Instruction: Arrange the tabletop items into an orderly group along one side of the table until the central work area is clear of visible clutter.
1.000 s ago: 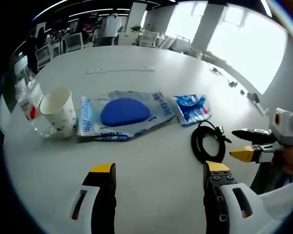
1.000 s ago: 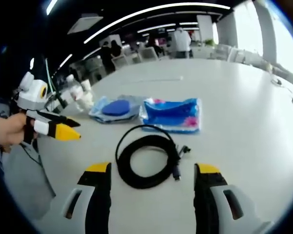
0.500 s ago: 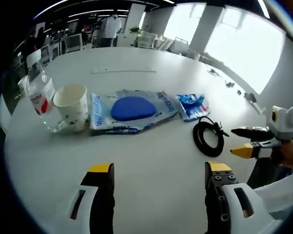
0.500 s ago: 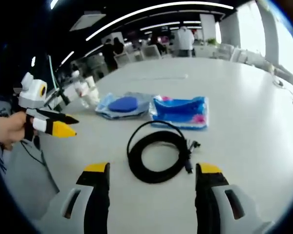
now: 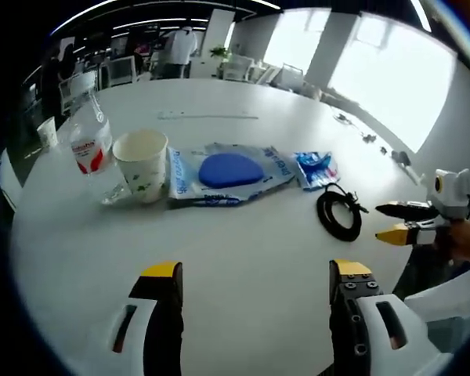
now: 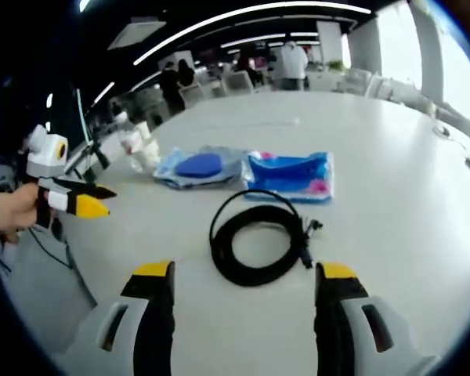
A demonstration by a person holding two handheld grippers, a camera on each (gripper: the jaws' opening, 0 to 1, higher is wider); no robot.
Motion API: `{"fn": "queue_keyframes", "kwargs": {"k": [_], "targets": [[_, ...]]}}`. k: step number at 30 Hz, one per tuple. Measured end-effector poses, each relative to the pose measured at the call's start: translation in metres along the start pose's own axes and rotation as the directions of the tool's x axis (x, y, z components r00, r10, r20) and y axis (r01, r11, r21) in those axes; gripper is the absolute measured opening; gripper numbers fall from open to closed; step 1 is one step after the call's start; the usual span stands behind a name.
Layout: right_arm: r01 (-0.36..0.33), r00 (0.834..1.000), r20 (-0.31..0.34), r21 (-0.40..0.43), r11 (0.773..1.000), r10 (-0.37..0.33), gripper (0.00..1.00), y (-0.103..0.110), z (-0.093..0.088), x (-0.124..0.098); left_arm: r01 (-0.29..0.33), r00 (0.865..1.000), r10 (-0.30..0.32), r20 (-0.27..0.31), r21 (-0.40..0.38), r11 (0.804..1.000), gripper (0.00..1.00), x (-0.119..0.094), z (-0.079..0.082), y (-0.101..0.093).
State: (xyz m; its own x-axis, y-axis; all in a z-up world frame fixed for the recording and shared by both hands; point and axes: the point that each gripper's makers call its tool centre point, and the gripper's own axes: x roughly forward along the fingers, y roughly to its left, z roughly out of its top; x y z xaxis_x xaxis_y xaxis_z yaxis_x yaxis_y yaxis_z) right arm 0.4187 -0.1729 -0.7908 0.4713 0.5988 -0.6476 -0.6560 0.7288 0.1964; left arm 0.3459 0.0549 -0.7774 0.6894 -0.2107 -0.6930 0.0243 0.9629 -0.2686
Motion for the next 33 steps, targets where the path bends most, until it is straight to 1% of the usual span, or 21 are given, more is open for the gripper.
{"fn": "queue_keyframes", "kwargs": {"k": [5, 11, 14, 17, 22, 27, 30, 33], "targets": [[0.001, 1.0, -0.003, 0.004, 1.0, -0.001, 0.7, 0.004, -0.003, -0.003, -0.015, 1.0, 0.015, 0.005, 0.004, 1.0, 0.73, -0.011, -0.003, 0.009], [0.004, 1.0, 0.002, 0.012, 1.0, -0.004, 0.7, 0.008, -0.005, -0.008, -0.013, 1.0, 0.013, 0.009, 0.004, 1.0, 0.73, -0.019, -0.01, 0.017], [0.006, 1.0, 0.007, 0.012, 1.0, -0.006, 0.7, 0.009, -0.004, -0.011, -0.034, 0.999, 0.034, 0.02, 0.007, 0.999, 0.72, -0.026, -0.014, 0.025], [0.008, 1.0, 0.002, 0.013, 1.0, -0.008, 0.71, 0.01, -0.006, -0.012, -0.036, 0.999, 0.036, 0.024, -0.023, 0.999, 0.72, -0.03, -0.018, 0.032], [0.001, 1.0, 0.016, 0.038, 0.999, -0.002, 0.71, 0.013, -0.005, -0.015, -0.043, 0.999, 0.044, 0.027, -0.027, 0.999, 0.73, -0.037, -0.019, 0.04], [-0.002, 1.0, 0.014, 0.032, 0.999, 0.001, 0.71, 0.016, -0.006, -0.016, -0.058, 0.998, 0.058, 0.035, -0.016, 0.998, 0.74, -0.043, -0.021, 0.05], [-0.004, 1.0, 0.013, 0.025, 1.0, 0.003, 0.72, 0.016, -0.007, -0.019, -0.064, 0.997, 0.065, 0.038, -0.027, 0.998, 0.74, -0.048, -0.023, 0.056], [-0.004, 1.0, 0.003, 0.016, 1.0, 0.004, 0.72, 0.015, -0.011, -0.021, -0.074, 0.997, 0.075, 0.035, -0.017, 0.997, 0.74, -0.054, -0.026, 0.062]]}}
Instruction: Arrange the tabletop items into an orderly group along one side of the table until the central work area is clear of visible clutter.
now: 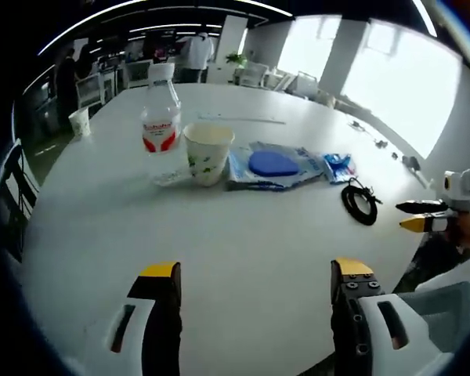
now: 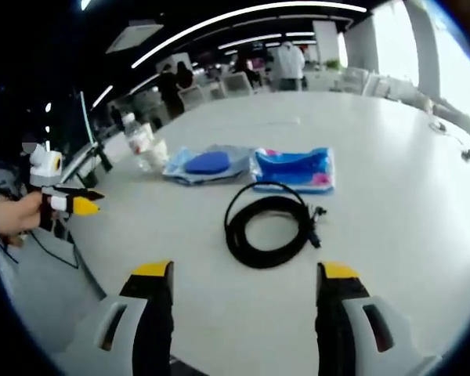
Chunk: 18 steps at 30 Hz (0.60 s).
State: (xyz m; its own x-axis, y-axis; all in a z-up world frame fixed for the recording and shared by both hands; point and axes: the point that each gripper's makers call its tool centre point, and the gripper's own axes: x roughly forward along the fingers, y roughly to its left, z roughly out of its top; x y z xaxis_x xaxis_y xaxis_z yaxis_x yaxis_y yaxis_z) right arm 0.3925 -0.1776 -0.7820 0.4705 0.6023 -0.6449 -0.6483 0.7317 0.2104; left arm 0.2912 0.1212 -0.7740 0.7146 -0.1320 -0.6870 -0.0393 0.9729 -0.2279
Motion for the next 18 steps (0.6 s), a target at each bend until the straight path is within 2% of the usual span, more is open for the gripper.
{"fn": "queue_keyframes", "kwargs": {"k": [6, 18], "targets": [[-0.002, 1.0, -0.001, 0.01, 1.0, 0.002, 0.72, 0.001, -0.003, -0.002, -0.033, 0.999, 0.033, 0.001, -0.024, 0.999, 0.74, -0.01, -0.011, 0.019], [-0.005, 1.0, -0.005, 0.001, 1.0, 0.005, 0.72, 0.0, -0.004, -0.007, -0.044, 0.999, 0.044, -0.001, -0.025, 0.999, 0.76, -0.028, -0.02, 0.033]]}}
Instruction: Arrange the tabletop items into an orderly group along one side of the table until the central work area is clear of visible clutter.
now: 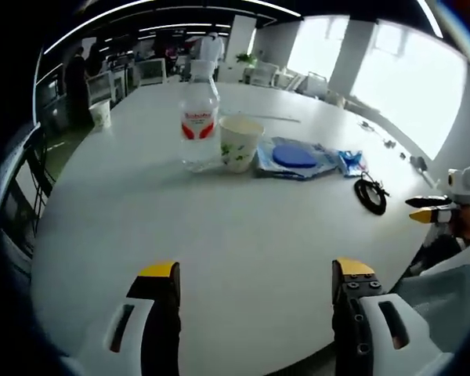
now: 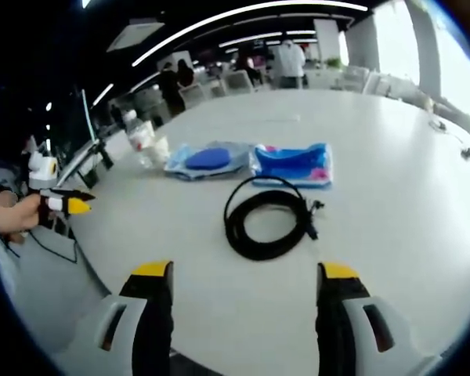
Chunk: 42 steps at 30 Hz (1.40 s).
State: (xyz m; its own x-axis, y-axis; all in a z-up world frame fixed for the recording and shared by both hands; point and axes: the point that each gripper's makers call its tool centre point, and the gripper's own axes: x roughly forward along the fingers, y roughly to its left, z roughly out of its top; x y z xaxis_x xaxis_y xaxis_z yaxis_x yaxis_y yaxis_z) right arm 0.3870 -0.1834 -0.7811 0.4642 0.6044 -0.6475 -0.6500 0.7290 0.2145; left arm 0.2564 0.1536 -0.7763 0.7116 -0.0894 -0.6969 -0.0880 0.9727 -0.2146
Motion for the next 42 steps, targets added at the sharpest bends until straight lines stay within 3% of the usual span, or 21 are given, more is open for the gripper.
{"fn": "queue_keyframes", "kwargs": {"k": [5, 19, 30, 42], "targets": [[0.0, 1.0, 0.011, -0.001, 1.0, 0.0, 0.72, 0.0, 0.002, -0.004, 0.004, 1.0, -0.004, 0.004, -0.004, 1.0, 0.77, -0.005, -0.003, 0.004], [0.006, 1.0, -0.018, 0.013, 1.0, -0.006, 0.75, -0.005, -0.014, -0.013, -0.01, 1.0, 0.01, 0.0, -0.045, 0.999, 0.79, -0.014, -0.01, 0.02], [0.022, 0.999, -0.024, 0.027, 0.999, -0.021, 0.75, -0.01, -0.017, -0.019, 0.011, 1.0, -0.011, 0.012, -0.046, 0.999, 0.79, -0.008, -0.002, 0.015], [0.032, 0.999, -0.025, 0.038, 0.999, -0.031, 0.74, -0.014, -0.018, -0.02, 0.014, 1.0, -0.013, 0.013, -0.066, 0.998, 0.79, -0.011, -0.006, 0.016]]}}
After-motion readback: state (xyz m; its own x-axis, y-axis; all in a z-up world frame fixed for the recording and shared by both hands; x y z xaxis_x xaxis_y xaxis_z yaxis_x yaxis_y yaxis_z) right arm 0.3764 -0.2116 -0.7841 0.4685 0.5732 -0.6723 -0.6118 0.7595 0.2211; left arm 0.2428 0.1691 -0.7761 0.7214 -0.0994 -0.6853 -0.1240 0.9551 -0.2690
